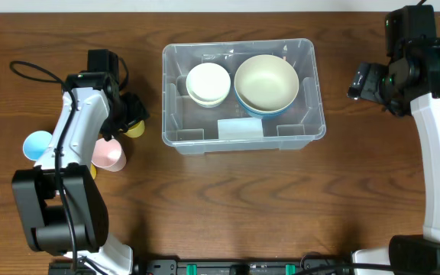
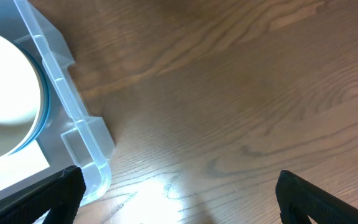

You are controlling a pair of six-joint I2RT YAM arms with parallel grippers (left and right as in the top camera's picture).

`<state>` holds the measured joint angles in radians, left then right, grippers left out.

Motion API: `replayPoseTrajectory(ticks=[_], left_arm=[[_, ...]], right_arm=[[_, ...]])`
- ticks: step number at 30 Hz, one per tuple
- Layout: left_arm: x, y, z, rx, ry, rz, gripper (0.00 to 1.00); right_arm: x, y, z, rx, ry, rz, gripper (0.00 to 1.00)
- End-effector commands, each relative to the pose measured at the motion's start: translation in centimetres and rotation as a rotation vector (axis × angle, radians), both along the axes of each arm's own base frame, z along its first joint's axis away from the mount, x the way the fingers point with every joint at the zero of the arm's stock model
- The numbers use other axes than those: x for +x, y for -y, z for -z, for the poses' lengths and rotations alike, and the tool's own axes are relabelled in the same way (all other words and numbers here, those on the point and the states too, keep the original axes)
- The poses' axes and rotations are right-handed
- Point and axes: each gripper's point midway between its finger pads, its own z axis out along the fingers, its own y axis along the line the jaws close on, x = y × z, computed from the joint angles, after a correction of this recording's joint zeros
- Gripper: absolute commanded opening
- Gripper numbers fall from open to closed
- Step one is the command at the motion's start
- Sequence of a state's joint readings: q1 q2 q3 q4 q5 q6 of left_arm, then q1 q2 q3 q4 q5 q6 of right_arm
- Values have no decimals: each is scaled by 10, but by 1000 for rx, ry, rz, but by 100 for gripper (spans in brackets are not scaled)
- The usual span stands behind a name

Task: Pack container
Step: 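Lower the left gripper and grasp the yellow cup rim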

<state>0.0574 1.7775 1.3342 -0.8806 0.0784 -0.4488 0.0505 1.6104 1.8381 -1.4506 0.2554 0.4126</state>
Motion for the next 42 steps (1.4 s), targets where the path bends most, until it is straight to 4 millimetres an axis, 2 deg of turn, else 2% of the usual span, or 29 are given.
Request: replayPoseTrajectory(ticks=[1, 6, 13, 20, 23, 33, 42], left_arm=[[3, -3, -20, 8, 54, -19, 74], [2, -7, -33, -1, 85, -89, 74], [-2, -14, -28, -4, 61, -140, 74], [-3, -22, -20, -4, 40, -187, 73], [-3, -27, -16, -1, 30, -199, 68], [3, -32, 10, -2, -12, -207, 68], [12, -33, 27, 5, -15, -161, 50]], right_arm=[[0, 4, -2, -13, 4, 7, 99], [0, 4, -2, -13, 4, 7, 99], [0, 4, -2, -13, 4, 7, 99], [0, 4, -2, -14, 4, 7, 99], [0, 4, -2, -13, 4, 7, 99], [0, 4, -2, -13, 4, 7, 99], [0, 4, -2, -13, 4, 7, 99]])
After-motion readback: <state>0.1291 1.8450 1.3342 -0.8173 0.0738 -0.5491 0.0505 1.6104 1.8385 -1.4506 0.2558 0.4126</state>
